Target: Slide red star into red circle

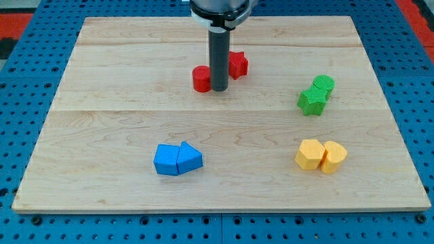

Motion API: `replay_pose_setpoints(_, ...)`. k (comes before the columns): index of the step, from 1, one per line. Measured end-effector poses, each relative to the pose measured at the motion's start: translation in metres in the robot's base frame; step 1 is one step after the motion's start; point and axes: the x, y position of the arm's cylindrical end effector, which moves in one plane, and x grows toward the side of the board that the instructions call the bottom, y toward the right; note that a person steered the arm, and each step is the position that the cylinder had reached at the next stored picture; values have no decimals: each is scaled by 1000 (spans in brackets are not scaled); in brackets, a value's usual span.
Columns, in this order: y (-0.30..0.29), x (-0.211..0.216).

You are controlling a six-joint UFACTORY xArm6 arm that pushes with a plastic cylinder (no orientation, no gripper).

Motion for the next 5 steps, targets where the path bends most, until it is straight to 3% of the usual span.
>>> replay_pose_setpoints(2,122,-45)
replay_pose_setpoints(3,87,-62)
replay_pose_setpoints(5,-8,-51)
